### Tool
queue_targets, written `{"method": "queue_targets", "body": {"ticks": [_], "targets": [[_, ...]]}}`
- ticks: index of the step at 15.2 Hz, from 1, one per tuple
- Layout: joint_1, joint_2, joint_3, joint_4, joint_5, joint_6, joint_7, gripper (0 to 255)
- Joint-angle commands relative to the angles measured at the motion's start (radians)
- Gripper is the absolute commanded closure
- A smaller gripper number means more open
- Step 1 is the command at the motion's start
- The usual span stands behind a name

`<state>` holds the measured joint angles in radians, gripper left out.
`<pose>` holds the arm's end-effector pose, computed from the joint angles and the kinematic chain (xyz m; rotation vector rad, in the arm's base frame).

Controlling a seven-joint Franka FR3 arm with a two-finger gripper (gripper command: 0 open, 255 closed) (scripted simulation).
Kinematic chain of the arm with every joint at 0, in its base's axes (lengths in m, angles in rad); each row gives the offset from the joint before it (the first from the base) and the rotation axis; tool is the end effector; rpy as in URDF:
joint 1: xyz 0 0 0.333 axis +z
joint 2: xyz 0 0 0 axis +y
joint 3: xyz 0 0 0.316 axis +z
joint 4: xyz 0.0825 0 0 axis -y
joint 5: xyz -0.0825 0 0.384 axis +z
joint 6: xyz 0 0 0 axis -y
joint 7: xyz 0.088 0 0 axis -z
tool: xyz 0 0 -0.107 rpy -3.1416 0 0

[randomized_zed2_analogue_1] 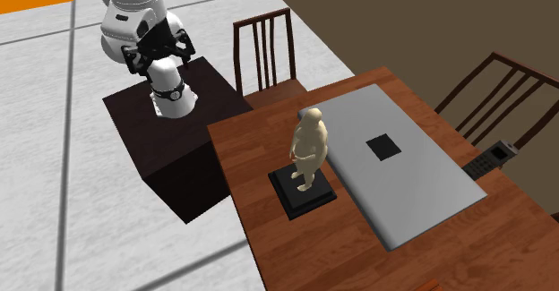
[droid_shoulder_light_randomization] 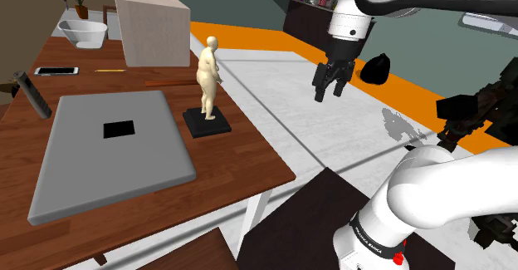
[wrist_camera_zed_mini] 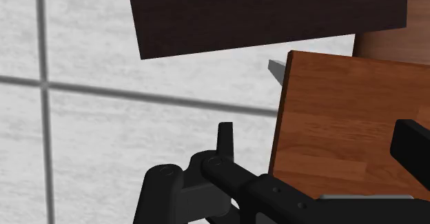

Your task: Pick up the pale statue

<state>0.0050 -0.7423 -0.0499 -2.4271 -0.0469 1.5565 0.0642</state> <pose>0.3113 -0.0220 0.5422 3.1166 -0.1426 -0.2009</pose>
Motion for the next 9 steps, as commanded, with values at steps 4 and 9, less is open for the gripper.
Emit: {"method": "queue_targets", "body": {"ticks": [4, 9], "targets": [[0.016, 0.052, 0.027, 0.003, 0.028, 0.111, 0.038, 0], [0.039, 0.154, 0.072, 0.030, 0.061, 0.288, 0.098, 0]]}}
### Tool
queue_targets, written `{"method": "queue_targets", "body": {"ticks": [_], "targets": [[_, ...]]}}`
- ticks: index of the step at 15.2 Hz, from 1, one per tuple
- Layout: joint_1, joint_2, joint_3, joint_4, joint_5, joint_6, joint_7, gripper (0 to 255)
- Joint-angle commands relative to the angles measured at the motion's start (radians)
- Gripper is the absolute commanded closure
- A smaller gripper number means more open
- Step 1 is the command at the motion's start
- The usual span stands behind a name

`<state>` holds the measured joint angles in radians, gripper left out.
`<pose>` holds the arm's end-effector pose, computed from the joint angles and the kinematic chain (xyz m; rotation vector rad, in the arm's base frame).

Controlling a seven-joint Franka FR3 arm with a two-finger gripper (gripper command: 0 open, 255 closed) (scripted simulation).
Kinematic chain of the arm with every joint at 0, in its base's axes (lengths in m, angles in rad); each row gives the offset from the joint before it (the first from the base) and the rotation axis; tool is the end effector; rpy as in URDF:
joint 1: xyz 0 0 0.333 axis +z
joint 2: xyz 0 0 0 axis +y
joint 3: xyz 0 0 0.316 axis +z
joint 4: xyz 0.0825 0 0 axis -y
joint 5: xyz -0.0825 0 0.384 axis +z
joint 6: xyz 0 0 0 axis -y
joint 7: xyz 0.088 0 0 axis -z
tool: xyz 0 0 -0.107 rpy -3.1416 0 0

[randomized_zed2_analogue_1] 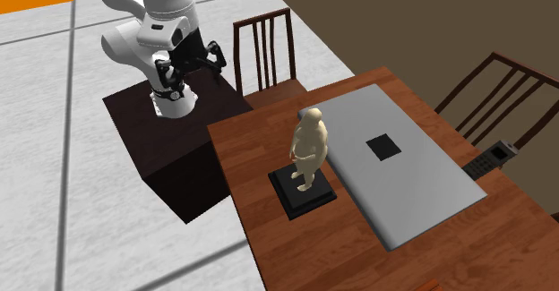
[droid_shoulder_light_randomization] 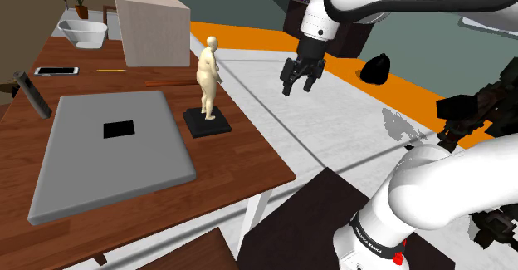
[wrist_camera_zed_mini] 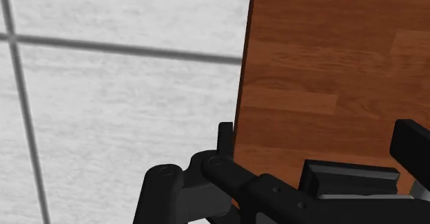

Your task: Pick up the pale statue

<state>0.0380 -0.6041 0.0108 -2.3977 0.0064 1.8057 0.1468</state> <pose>0.3699 0.0191 0.5296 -3.1362 0.1590 -0.0189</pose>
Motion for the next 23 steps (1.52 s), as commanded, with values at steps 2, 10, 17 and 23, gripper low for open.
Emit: {"method": "queue_targets", "body": {"ticks": [2, 10, 17, 23], "targets": [[0.012, 0.060, 0.030, 0.020, 0.015, 0.106, 0.039, 0], [0.026, 0.250, 0.102, 0.138, 0.009, 0.344, 0.139, 0], [0.025, 0.425, 0.162, 0.294, -0.055, 0.503, 0.247, 0], [0.024, 0.489, 0.179, 0.322, -0.095, 0.582, 0.293, 0]]}}
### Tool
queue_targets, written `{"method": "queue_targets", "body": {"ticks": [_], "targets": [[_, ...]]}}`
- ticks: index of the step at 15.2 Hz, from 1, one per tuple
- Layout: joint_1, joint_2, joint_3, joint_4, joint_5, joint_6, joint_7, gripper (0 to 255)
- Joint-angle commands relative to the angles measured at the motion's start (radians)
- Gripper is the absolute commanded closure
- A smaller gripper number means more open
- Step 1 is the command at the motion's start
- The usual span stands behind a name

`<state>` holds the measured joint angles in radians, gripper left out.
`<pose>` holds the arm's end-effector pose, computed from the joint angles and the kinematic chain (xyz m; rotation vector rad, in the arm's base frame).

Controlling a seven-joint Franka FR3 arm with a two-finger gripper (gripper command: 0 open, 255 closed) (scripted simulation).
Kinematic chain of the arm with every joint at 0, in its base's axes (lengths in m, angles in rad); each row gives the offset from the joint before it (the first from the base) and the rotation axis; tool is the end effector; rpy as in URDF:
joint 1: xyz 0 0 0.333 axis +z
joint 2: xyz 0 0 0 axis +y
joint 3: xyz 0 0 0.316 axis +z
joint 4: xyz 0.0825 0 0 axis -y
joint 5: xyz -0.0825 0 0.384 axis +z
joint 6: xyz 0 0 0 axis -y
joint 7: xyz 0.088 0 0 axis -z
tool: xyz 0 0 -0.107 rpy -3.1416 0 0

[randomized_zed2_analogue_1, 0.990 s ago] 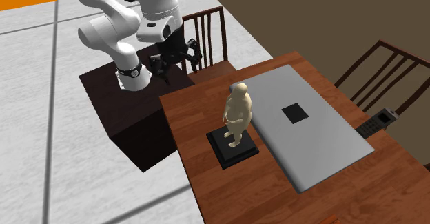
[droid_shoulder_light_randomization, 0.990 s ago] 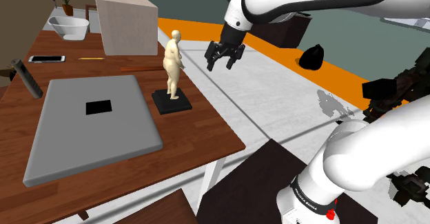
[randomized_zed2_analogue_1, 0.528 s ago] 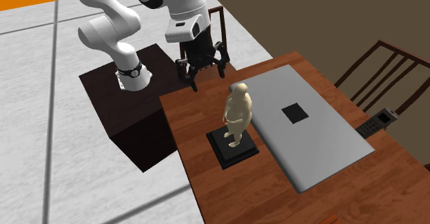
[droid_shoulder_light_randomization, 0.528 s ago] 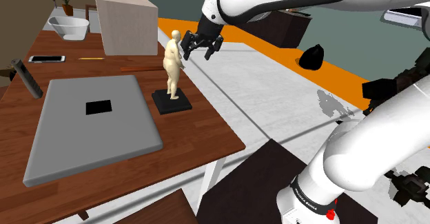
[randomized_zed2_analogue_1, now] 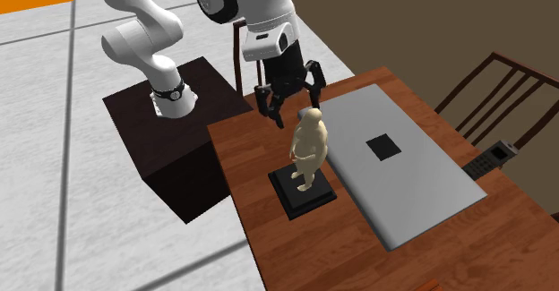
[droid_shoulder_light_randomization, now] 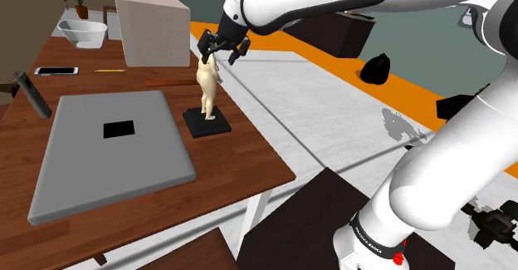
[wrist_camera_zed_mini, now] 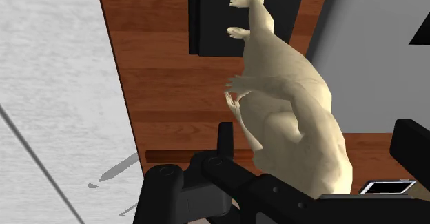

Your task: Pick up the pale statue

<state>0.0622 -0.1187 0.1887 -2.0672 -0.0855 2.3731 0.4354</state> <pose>0.5385 0.1408 0.5292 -3.0111 0.1994 -0.6569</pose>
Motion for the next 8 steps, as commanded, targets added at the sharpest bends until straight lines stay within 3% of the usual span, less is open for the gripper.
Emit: {"method": "queue_targets", "body": {"ticks": [1, 6, 7, 8], "targets": [[0.000, 0.007, 0.002, -0.019, -0.005, 0.027, 0.007, 0], [-0.001, 0.020, 0.003, -0.054, -0.014, 0.074, 0.016, 0], [-0.001, 0.019, 0.003, -0.054, -0.013, 0.074, 0.015, 255], [-0.001, 0.018, 0.003, -0.055, -0.013, 0.074, 0.015, 255]]}}
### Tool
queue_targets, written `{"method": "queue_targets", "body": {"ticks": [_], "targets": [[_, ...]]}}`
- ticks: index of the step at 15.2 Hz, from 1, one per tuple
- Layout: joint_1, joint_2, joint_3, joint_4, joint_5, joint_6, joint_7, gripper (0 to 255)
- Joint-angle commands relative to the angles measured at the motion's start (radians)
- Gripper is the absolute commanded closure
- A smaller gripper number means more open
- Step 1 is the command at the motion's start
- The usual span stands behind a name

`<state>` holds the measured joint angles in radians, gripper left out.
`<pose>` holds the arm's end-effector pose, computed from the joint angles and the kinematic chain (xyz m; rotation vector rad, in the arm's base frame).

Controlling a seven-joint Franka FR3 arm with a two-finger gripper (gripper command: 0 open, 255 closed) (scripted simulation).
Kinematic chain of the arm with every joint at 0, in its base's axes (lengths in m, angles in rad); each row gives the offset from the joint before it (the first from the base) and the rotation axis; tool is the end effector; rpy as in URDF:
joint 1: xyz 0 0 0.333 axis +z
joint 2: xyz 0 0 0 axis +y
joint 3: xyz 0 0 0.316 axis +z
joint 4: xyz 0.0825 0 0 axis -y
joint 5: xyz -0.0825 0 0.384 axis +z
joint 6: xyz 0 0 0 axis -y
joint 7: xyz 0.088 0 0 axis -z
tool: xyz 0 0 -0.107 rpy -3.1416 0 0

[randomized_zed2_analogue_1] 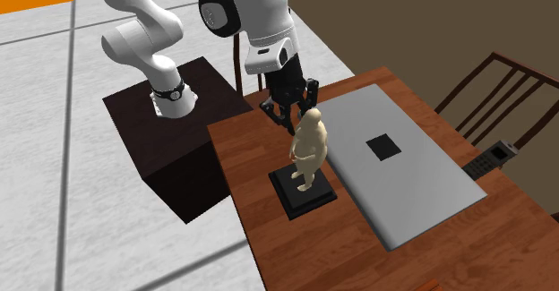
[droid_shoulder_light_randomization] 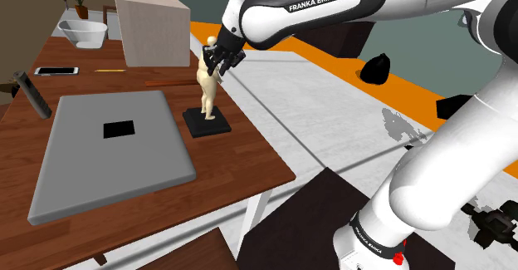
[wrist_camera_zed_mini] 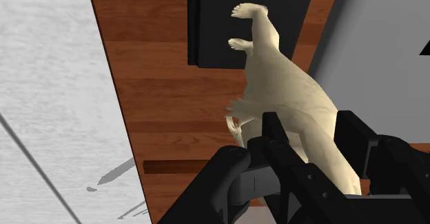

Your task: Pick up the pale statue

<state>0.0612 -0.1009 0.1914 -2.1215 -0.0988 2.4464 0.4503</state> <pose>0.5383 0.1416 0.5009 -3.0100 0.1993 -0.6599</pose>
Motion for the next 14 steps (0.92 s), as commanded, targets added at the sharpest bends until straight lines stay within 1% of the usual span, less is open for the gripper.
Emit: {"method": "queue_targets", "body": {"ticks": [1, 8, 14], "targets": [[0.000, 0.000, 0.000, -0.001, 0.000, 0.001, 0.000, 255], [0.000, 0.002, 0.000, 0.001, -0.001, 0.001, 0.001, 255], [0.001, -0.018, -0.002, 0.061, 0.013, -0.078, -0.013, 255]]}}
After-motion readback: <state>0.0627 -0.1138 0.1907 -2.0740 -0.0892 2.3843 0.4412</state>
